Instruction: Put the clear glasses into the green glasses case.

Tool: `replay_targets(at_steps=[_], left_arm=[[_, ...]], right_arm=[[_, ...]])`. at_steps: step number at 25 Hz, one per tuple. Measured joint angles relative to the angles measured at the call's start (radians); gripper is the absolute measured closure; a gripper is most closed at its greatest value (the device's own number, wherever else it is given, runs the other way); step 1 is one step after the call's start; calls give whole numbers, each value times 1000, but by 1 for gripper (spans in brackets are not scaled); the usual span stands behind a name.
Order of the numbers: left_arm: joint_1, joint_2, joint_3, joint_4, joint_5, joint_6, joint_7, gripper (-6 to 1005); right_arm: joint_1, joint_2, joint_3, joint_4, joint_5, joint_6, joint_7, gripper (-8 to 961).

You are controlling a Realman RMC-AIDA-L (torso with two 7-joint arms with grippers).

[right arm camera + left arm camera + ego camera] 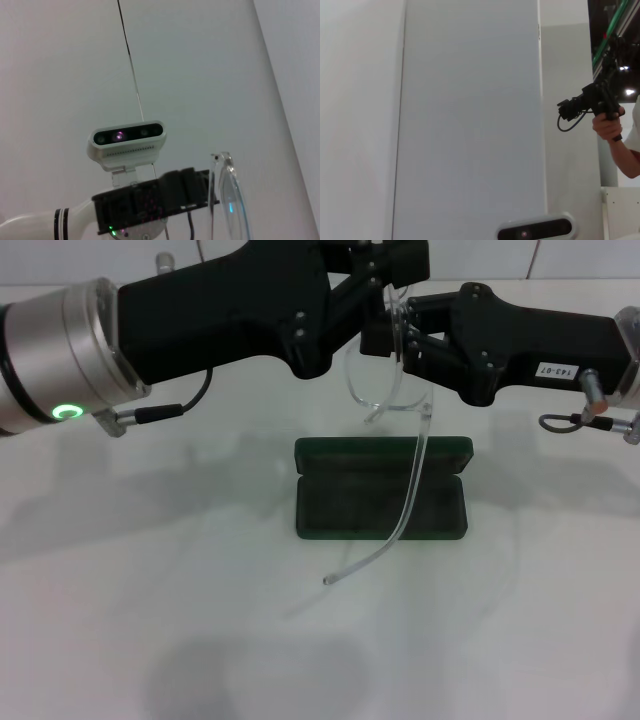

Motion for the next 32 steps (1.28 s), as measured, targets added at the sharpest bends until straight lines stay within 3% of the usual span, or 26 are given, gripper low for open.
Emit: replay_targets(at_steps=[16,24,28,29,32], left_arm=[[0,2,17,-23,-1,-42,15,959],[13,8,-10,14,-33,63,-36,959],[35,11,-103,17,-30,157,-69,959],[35,11,-103,17,-30,157,-69,959],[50,12,-150,-5,-26,186,-76,959]], right_arm=[[0,0,4,-1,3,4,-7,838],[-20,-12,25,-17,24,16,-13,838],[-45,-16,79,-53,30,-14,-9,838],[-70,-17,161,-73,37,-84,-4,838],[-95,-17,245,-76,66,-168,-2,838]])
